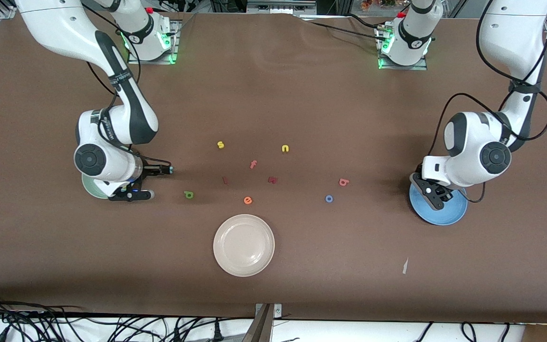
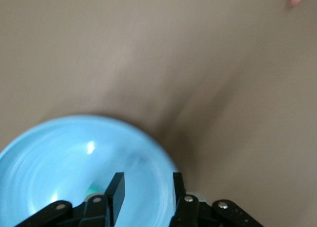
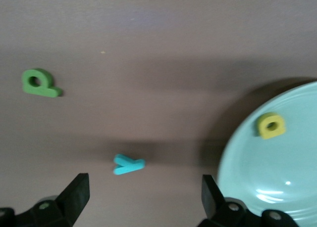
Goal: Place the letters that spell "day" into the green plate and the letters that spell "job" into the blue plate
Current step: 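Drop the teal letter on the blue plate while the right gripper drops the o, then grasp the pink letter with the left gripper while the right gripper reaches the cyan y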
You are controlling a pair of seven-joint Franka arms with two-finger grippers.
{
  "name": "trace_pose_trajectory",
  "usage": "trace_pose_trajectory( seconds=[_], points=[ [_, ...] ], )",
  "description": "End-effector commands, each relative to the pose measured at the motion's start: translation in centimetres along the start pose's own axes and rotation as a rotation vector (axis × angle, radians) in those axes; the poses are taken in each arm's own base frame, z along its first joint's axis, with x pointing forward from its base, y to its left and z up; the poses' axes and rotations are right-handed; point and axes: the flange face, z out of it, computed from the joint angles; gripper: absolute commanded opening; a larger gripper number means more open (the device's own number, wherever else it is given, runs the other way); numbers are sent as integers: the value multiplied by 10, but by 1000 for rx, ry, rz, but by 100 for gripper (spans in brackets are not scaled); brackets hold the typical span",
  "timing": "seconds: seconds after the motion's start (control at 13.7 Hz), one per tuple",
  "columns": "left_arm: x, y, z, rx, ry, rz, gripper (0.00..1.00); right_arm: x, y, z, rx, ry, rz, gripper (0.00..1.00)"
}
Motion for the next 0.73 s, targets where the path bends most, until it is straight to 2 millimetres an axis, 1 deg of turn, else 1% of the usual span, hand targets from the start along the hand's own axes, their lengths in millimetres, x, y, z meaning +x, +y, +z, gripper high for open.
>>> trace_pose_trajectory(
  seconds=[0.0, 0.15, 0.22, 0.29, 0.37, 0.44, 0.51, 0.59, 0.66],
  points=[
    [42, 38, 0, -60, 71, -103, 51, -15, -10, 17, 23, 43, 25, 100],
    [72, 71, 13, -112, 84, -208, 51, -28, -8, 37, 33, 98, 30, 100],
    [91, 88, 18, -118, 93, -244, 51, -33, -12, 42, 37, 105, 22, 100],
    [111, 99, 18, -107, 112, -278, 53, -35, -13, 47, 37, 105, 20, 100],
    [125, 114, 25, -104, 108, -299, 56, -35, -14, 46, 39, 113, 19, 99],
    [136, 126, 29, -98, 111, -302, 61, -35, -13, 51, 38, 111, 21, 99],
    [146, 136, 33, -86, 114, -282, 62, -36, -13, 53, 37, 109, 17, 97],
    [152, 144, 39, -78, 114, -263, 66, -36, -12, 54, 36, 108, 17, 92],
    [155, 148, 44, -71, 114, -254, 67, -36, -12, 54, 36, 108, 18, 88]
  ],
)
